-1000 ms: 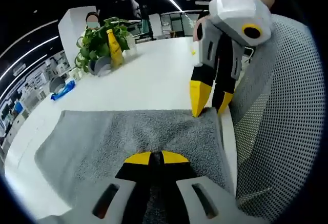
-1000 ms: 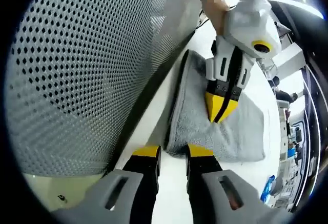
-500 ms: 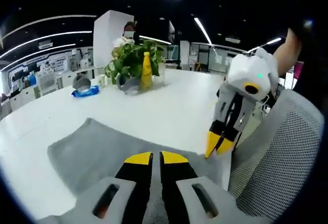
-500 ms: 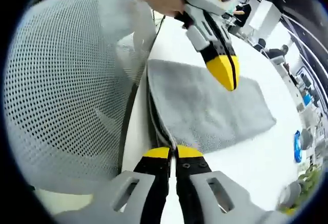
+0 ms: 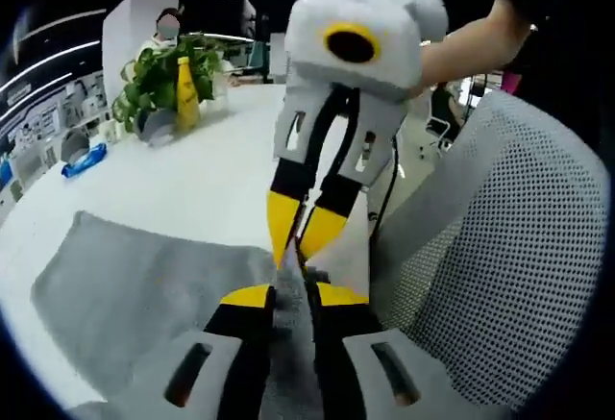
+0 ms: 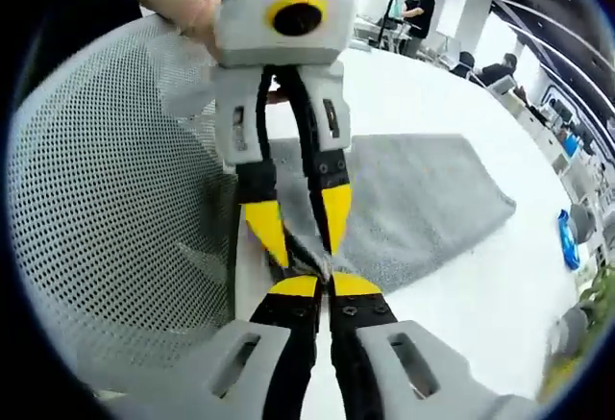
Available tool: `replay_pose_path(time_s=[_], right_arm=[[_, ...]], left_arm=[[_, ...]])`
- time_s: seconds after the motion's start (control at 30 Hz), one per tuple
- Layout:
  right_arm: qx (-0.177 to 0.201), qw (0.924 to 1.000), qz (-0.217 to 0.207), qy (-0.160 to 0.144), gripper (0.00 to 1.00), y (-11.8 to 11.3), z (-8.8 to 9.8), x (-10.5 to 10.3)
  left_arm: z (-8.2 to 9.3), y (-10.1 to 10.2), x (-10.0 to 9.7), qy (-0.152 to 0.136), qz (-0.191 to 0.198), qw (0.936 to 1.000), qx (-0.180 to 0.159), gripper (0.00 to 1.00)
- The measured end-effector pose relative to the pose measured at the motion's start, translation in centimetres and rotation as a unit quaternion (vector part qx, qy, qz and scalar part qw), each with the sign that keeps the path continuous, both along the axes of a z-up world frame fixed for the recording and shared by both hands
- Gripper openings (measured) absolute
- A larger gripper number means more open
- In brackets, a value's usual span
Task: Fold the towel on the table until its edges align and the towel forms a compact rectangular stack.
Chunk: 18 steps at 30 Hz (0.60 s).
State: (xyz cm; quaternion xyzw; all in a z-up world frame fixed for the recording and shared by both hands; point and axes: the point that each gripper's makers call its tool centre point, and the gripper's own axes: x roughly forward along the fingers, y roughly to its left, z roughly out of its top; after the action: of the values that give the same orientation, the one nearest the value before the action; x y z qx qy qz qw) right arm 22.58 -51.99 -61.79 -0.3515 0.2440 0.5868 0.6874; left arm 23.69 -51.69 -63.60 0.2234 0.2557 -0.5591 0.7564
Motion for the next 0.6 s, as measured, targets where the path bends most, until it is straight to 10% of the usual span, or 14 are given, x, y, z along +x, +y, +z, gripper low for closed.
replay_pose_path(time_s=[0.13, 0.6], right_arm=[[-0.089, 0.9885, 0.092, -0.082, 0.04, -1.6, -1.7, -1.3], [-0.123, 0.9790, 0.133, -0.094, 0.09, -1.2, -3.7, -2.3]], left_arm=[[0.2, 0.7, 1.1, 0.093, 0.086, 0.9908, -0.048, 0.03], [0.0, 1.0, 1.2, 0.086, 0.076, 0.9923, -0.047, 0.03]])
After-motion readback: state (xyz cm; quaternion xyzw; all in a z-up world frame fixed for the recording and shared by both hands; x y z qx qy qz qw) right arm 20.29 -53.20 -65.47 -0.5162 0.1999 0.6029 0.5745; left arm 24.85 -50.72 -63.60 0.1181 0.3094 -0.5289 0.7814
